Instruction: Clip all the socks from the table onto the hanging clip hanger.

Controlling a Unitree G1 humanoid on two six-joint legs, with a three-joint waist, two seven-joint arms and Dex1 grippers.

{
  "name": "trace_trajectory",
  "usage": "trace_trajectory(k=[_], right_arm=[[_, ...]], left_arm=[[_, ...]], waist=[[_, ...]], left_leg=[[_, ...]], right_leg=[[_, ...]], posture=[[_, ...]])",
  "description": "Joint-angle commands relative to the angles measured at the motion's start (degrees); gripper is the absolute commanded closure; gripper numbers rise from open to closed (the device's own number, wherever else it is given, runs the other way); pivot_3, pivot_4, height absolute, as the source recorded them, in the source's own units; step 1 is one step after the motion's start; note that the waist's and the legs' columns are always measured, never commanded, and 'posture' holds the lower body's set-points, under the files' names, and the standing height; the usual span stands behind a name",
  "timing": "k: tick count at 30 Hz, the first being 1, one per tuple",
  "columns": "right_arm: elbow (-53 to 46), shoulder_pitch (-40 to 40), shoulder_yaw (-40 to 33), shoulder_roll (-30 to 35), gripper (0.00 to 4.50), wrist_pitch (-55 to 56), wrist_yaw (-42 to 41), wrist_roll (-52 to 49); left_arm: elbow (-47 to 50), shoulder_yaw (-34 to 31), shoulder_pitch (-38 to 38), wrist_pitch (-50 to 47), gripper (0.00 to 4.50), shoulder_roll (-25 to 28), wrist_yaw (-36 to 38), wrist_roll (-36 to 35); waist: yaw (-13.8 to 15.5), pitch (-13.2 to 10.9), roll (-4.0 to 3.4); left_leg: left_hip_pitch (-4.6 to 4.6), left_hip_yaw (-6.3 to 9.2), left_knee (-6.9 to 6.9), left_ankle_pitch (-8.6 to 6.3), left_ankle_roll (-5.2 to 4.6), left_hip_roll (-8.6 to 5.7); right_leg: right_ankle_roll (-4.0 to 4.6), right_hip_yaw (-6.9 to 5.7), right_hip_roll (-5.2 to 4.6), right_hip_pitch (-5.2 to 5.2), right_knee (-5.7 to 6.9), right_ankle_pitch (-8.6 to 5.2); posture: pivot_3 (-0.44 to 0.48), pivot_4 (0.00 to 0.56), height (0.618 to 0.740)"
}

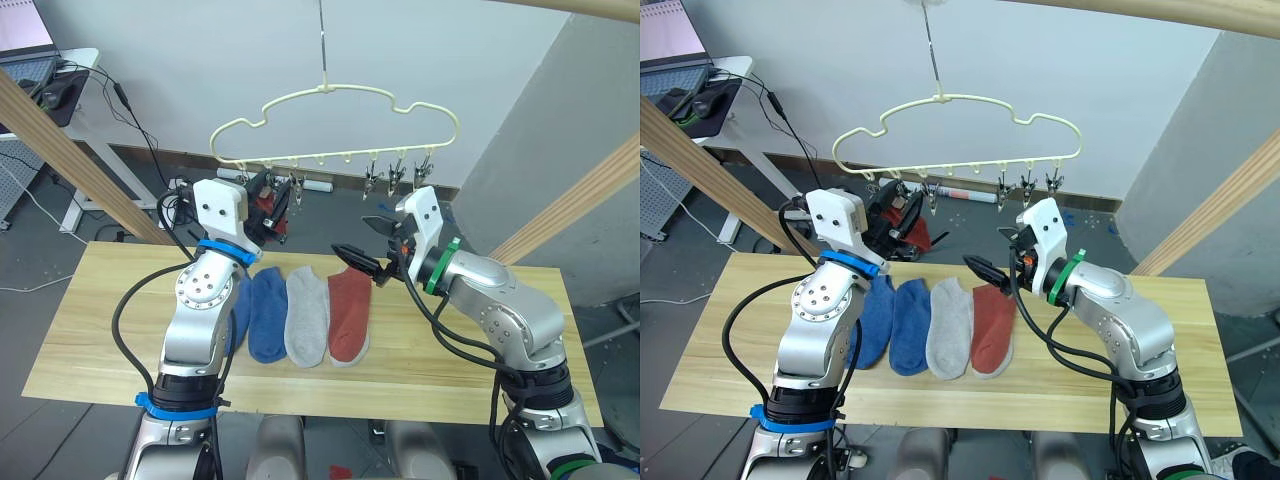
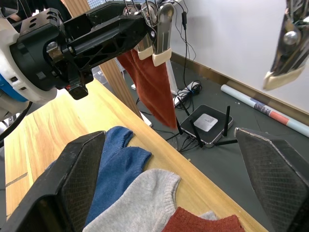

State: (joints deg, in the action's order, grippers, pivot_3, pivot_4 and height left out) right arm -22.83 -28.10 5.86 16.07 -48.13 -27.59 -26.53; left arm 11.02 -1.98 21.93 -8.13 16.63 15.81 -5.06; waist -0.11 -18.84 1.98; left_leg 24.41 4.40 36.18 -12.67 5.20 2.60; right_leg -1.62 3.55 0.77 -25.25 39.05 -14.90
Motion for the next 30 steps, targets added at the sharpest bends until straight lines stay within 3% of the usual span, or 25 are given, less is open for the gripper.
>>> trace_trajectory(k=[1,7,16,23,30], right_arm=[[-2.6,-0.02,-0.67,0.0,0.0,0.55,-0.06,-1.24],[-2.45,-0.04,-0.81,-0.16,0.0,0.5,0.22,-1.37],[-1.8,0.8,-0.2,-0.12,0.0,0.71,0.03,-1.04],[6.56,6.21,11.51,6.25,0.0,5.73,1.57,12.53],[21.68,7.52,13.63,0.08,0.0,13.2,6.45,19.37]], left_arm=[[1.99,0.15,0.02,1.55,2.76,0.49,-0.12,1.18],[1.63,0.07,0.34,2.38,2.76,0.61,0.24,1.69],[1.88,0.04,0.25,2.94,4.49,0.63,0.82,1.73],[2.81,-1.66,0.12,-0.42,4.49,0.69,1.34,-0.81],[3.69,-2.4,-0.49,-2.85,4.49,1.94,3.59,-3.43]], waist=[[0.0,0.0,0.0],[0.0,0.0,0.0],[0.0,0.0,0.0],[0.03,0.02,0.02],[-0.08,0.04,0.05]], left_leg=[[0.0,0.0,0.0,0.0,0.0,0.0],[0.0,0.0,0.0,0.0,0.0,0.0],[0.0,0.0,0.01,0.0,0.0,0.0],[-0.01,-0.01,0.02,0.0,0.0,-0.03],[-0.12,-0.03,0.06,0.06,0.01,0.04]], right_leg=[[0.0,0.0,0.0,0.0,0.0,0.0],[0.0,0.0,0.0,0.0,0.0,0.0],[0.01,0.0,0.0,0.0,0.01,0.0],[0.0,0.0,-0.03,0.03,0.0,0.01],[0.07,0.03,0.04,0.06,0.05,0.08]], posture=[[0.068,0.318,0.74],[0.066,0.314,0.74],[0.069,0.312,0.74],[0.08,0.307,0.74],[0.101,0.301,0.74]])
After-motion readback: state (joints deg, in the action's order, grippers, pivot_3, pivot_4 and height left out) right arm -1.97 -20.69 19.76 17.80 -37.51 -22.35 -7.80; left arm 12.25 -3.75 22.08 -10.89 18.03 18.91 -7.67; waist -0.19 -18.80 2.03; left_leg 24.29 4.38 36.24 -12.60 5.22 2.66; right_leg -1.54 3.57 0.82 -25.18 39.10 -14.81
